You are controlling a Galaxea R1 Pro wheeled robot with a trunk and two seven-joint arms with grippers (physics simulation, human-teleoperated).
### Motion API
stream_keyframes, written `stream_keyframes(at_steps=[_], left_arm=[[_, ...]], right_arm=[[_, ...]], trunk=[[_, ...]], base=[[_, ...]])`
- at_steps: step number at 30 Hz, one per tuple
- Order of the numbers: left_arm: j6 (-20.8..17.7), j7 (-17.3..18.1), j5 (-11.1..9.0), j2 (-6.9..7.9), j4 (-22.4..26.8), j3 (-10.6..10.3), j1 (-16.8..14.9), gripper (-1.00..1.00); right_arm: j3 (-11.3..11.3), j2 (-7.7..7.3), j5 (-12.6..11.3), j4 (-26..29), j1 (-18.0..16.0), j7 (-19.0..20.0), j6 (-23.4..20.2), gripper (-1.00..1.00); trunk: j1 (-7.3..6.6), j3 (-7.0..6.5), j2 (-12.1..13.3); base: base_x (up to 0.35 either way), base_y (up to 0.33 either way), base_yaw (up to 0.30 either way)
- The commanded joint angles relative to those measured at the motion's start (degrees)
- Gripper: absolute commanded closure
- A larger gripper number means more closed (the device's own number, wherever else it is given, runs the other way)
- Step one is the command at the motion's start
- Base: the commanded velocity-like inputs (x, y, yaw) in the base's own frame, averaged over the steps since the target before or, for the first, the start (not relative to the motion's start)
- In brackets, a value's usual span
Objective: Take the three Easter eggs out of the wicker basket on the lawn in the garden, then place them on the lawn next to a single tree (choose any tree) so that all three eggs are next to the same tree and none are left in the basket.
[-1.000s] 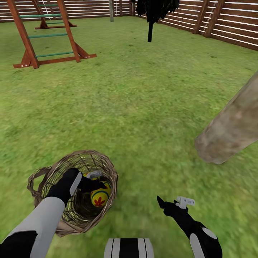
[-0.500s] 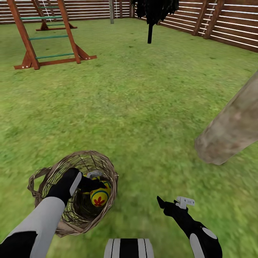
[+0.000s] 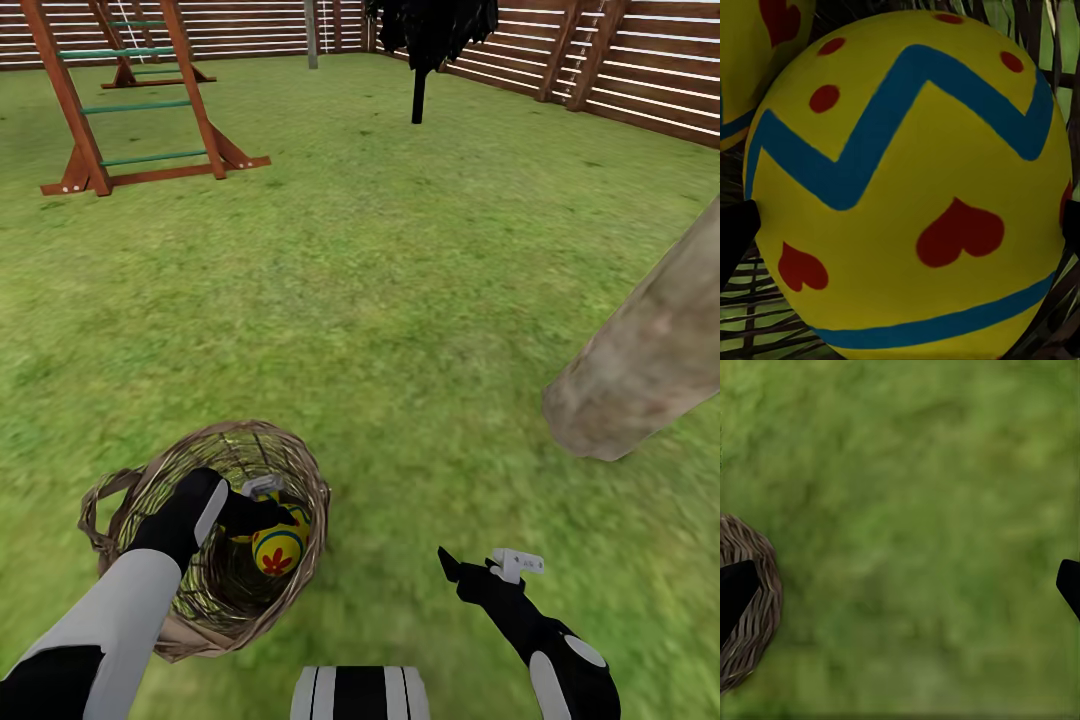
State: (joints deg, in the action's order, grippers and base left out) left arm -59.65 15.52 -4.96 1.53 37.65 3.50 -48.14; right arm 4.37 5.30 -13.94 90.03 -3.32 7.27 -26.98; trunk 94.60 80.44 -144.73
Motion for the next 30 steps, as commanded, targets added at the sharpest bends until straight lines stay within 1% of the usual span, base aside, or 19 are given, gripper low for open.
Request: stream_keyframes(at_steps=[1, 2, 6, 8, 15, 18, 22, 25, 30], left_arm=[[-0.3, -0.2, -0.7, 0.01, 0.0, 0.1, 0.0, 1.0], [-0.3, -0.2, -0.7, 0.01, 0.0, 0.1, 0.0, 1.0], [-0.3, -0.2, -0.7, 0.05, 0.1, 0.1, 0.0, 1.0], [-0.3, -0.2, -0.7, 0.05, 0.3, 0.1, 0.0, 1.0], [-0.3, -0.2, -0.7, 0.04, 0.9, 0.1, 0.0, 1.0], [-0.3, -0.2, -0.7, 0.05, 0.9, 0.1, 0.1, 1.0], [-0.3, -0.2, -0.7, 0.05, 0.9, 0.1, 0.0, 1.0], [-0.3, -0.2, -0.7, 0.03, 0.9, 0.0, 0.0, 1.0], [-0.3, -0.2, -0.7, 0.01, 0.8, 0.1, 0.1, 1.0]], right_arm=[[0.1, 0.06, -0.2, 0.1, 0.0, 0.3, -0.4, -1.0], [0.1, 0.06, -0.2, 0.1, 0.0, 0.3, -0.4, -1.0], [0.2, 0.06, -0.2, 0.1, 0.0, 0.3, -0.3, -1.0], [0.1, 0.06, -0.2, 0.1, 0.0, 0.3, -0.4, -1.0], [0.2, 0.06, -0.2, 0.1, 0.0, 0.3, -0.4, -1.0], [0.2, 0.06, -0.2, 0.1, 0.0, 0.3, -0.4, -1.0], [0.2, 0.06, -0.2, 0.1, 0.0, 0.3, -0.4, -1.0], [0.2, 0.06, -0.2, 0.1, 0.0, 0.3, -0.4, -1.0], [0.2, 0.06, -0.2, 0.1, 0.0, 0.3, -0.4, -1.0]], trunk=[[-0.04, -0.18, 0.0], [-0.06, -0.41, 0.0], [-0.06, -0.41, 0.0], [-0.11, -0.85, 0.0], [-0.11, -0.85, 0.0], [-0.19, -1.51, 0.1], [-0.19, -1.51, 0.1], [-0.27, -2.18, 0.1], [-0.27, -2.18, 0.1]], base=[[0.0, 0.0, 0.0], [0.0, 0.0, 0.0], [0.0, 0.0, 0.0], [0.0, 0.0, 0.0], [0.0, 0.0, 0.0], [0.0, 0.0, 0.0], [0.0, 0.0, 0.0], [0.0, 0.0, 0.0], [0.0, 0.0, 0.0]])
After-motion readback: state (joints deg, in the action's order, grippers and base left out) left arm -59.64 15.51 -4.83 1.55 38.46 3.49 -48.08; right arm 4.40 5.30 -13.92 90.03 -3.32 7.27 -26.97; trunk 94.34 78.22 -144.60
